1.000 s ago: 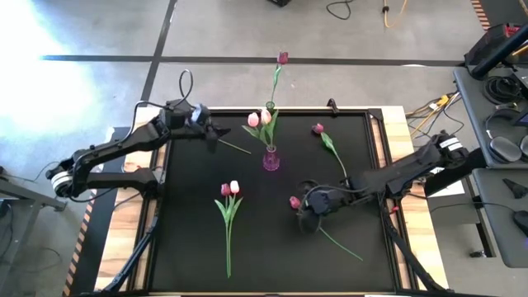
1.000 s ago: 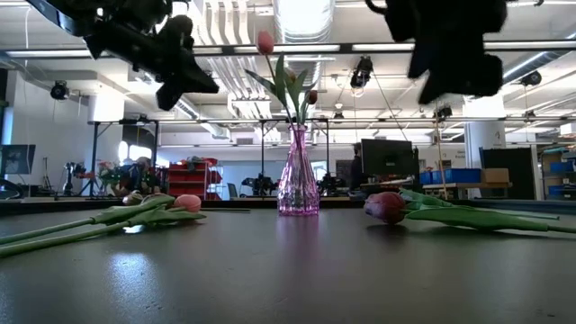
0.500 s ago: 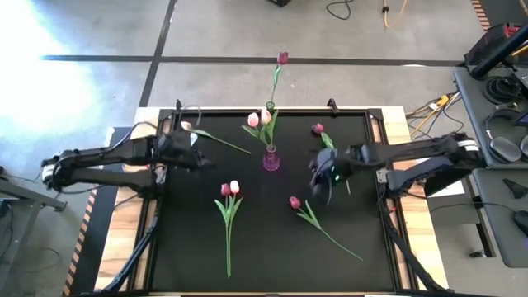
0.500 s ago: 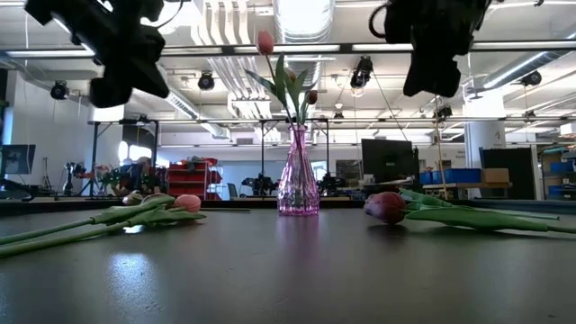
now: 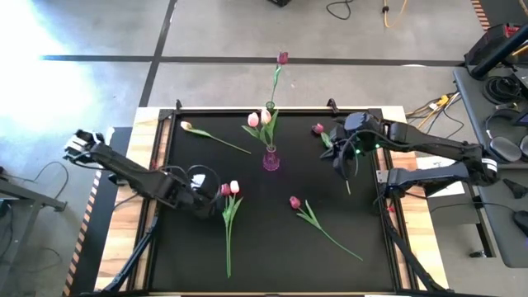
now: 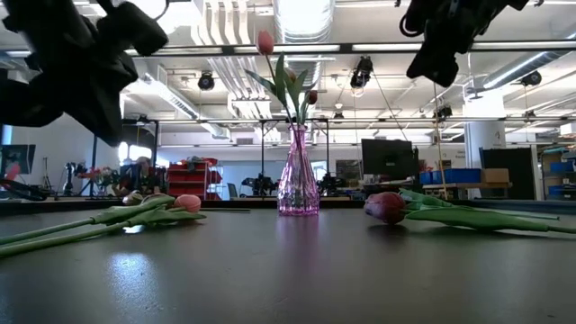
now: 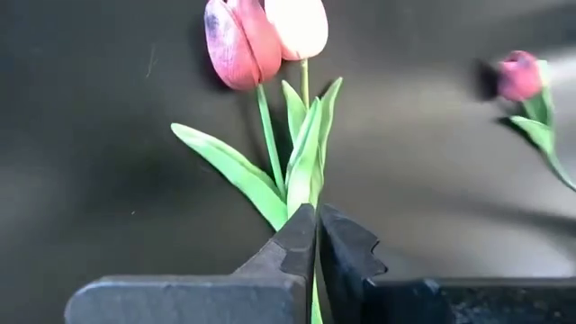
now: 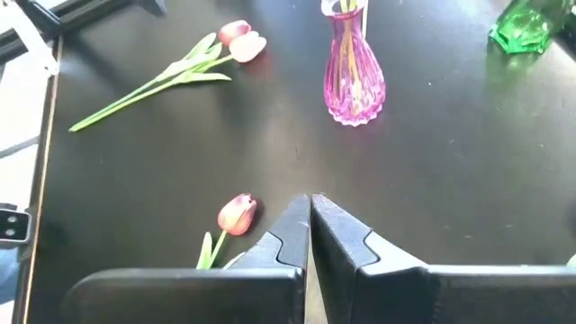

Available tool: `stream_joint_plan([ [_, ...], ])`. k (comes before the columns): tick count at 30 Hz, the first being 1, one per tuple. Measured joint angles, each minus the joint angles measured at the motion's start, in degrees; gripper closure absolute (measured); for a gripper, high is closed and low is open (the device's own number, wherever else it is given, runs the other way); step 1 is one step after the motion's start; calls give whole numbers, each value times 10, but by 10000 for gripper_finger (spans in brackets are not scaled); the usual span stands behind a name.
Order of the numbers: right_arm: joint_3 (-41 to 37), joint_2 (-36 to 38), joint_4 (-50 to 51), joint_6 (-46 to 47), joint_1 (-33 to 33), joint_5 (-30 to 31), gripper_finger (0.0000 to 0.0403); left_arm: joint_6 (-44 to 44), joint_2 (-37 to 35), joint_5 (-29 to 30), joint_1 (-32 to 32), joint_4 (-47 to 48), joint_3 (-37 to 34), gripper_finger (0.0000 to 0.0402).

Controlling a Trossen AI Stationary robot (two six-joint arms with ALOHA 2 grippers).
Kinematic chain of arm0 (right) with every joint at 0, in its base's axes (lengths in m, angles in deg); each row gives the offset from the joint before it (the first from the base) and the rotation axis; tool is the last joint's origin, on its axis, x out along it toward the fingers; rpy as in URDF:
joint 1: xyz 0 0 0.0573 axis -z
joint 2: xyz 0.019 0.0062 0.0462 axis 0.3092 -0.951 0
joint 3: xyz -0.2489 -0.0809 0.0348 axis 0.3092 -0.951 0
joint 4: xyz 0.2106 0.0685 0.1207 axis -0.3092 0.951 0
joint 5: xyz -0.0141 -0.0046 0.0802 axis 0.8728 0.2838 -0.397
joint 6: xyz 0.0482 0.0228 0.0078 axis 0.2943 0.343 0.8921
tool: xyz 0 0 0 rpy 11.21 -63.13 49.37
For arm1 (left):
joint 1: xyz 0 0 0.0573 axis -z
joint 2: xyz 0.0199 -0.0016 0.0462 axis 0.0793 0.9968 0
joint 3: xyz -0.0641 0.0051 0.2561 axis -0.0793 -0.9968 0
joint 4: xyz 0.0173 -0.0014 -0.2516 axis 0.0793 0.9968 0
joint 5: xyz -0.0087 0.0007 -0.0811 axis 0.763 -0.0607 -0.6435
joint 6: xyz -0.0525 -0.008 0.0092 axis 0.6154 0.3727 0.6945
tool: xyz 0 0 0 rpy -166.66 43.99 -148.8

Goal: Sort flowers into vase by color
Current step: Put the bottom left red tulip into the green vase

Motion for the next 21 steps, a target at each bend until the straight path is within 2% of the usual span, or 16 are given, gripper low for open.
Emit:
stream_joint_plan([
  [3, 0, 2, 4, -15, 2, -7, 394, -3, 53, 0, -9, 5, 24, 378],
  [11, 0, 1, 4, -37, 2, -9, 394, 1, 149, -32, -43, 10, 57, 285],
  [15, 0, 2, 5, -43, 2, -13, 394, 6, 165, -39, -54, 10, 56, 278],
  [21, 0, 2, 5, -57, 2, -13, 394, -19, 178, -40, -71, -3, 53, 296],
])
